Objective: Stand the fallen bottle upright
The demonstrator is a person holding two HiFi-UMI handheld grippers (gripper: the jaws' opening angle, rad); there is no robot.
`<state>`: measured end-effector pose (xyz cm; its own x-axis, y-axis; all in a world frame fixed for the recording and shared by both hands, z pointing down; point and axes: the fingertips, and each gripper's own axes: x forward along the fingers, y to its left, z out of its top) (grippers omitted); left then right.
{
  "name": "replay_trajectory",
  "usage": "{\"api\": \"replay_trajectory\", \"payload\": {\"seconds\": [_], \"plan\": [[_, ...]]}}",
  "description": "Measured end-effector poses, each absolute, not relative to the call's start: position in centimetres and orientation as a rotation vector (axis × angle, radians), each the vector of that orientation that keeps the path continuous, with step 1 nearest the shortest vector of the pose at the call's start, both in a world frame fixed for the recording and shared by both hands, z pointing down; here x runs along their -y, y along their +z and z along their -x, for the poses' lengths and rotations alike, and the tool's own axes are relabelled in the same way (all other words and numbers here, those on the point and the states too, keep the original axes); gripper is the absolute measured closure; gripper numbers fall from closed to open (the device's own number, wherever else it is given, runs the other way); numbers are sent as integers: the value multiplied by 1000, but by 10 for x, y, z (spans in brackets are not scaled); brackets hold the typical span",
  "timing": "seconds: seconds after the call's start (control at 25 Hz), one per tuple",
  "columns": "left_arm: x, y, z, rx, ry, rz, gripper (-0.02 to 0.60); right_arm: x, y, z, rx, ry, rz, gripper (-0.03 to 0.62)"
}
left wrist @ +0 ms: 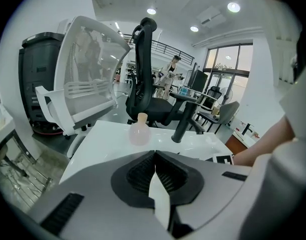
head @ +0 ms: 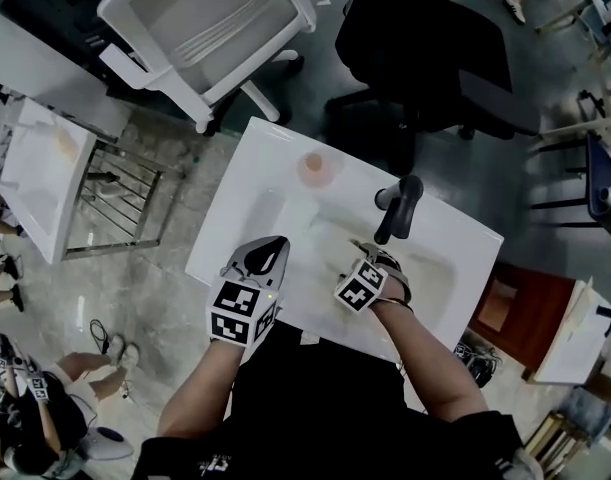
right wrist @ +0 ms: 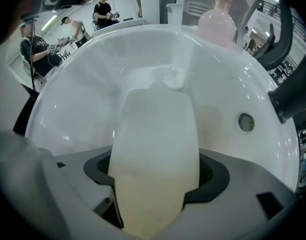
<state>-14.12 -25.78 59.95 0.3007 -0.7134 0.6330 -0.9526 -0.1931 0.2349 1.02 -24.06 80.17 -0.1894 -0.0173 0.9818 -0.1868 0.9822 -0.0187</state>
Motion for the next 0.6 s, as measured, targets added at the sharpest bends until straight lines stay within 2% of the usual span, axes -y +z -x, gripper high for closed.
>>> {"api": "replay_trajectory", "payload": {"seconds": [0.12, 0.6], "plan": [[254, 601, 146, 1477, 506, -1970, 566, 237, 811, -14, 1677, 169, -109, 215], [239, 569, 172, 1487, 487, -2026, 566, 207, 800, -14, 1688, 216, -23, 241]]}}
